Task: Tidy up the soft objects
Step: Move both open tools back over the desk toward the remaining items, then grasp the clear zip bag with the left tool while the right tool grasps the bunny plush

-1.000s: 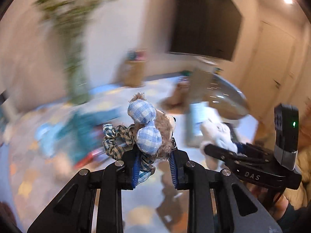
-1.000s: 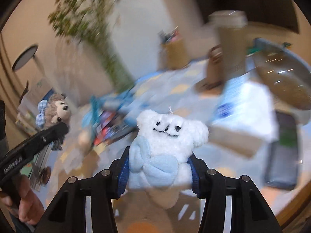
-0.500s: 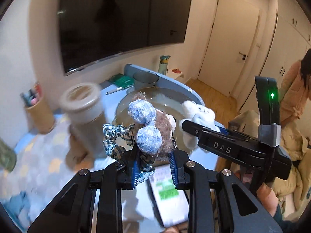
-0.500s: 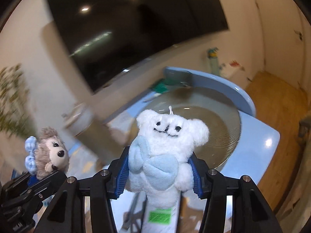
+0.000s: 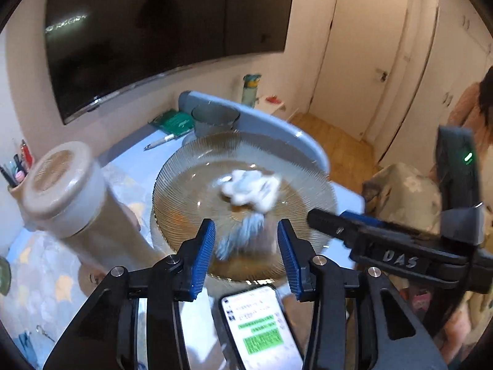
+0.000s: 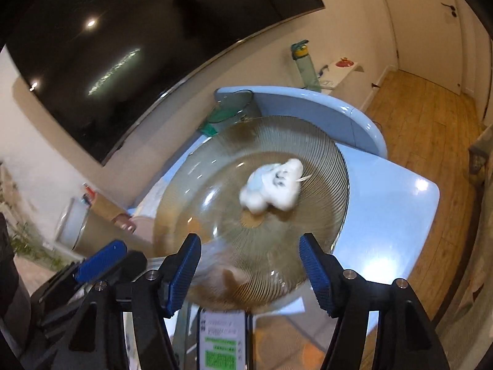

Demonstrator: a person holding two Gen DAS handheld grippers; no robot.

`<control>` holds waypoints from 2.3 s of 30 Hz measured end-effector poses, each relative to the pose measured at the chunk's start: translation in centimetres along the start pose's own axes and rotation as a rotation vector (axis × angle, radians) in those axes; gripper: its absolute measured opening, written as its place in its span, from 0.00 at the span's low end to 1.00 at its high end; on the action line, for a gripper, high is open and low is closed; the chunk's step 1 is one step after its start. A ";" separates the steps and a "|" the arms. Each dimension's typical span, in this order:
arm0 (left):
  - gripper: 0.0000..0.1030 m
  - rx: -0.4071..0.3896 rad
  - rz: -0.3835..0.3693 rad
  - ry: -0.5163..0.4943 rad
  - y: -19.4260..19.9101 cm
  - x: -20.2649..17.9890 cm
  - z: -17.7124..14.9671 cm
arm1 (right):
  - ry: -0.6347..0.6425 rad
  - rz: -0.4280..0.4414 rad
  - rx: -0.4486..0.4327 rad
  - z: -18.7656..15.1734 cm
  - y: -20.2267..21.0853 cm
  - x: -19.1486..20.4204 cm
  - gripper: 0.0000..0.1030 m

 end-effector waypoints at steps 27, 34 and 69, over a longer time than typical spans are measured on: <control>0.71 -0.413 0.582 0.506 37.2 23.0 -19.7 | 0.602 0.386 0.010 -17.6 6.2 28.7 0.64; 0.71 -0.254 0.685 0.537 31.0 26.7 -26.7 | 0.723 0.361 0.081 -22.8 2.5 32.0 0.64; 0.81 -0.044 0.400 0.715 22.3 34.7 -32.6 | 0.585 0.334 0.379 -23.9 -11.0 30.0 0.80</control>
Point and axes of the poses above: each gripper's, at about its wrist camera, not at the fingertips, and y roughly against the way its jaws point, x to its left, z to its top, the point moved 5 cm from there along -y, roughly the way its jaws point, and after that the axes turned 3 degrees about z, right-handed, at the moved point
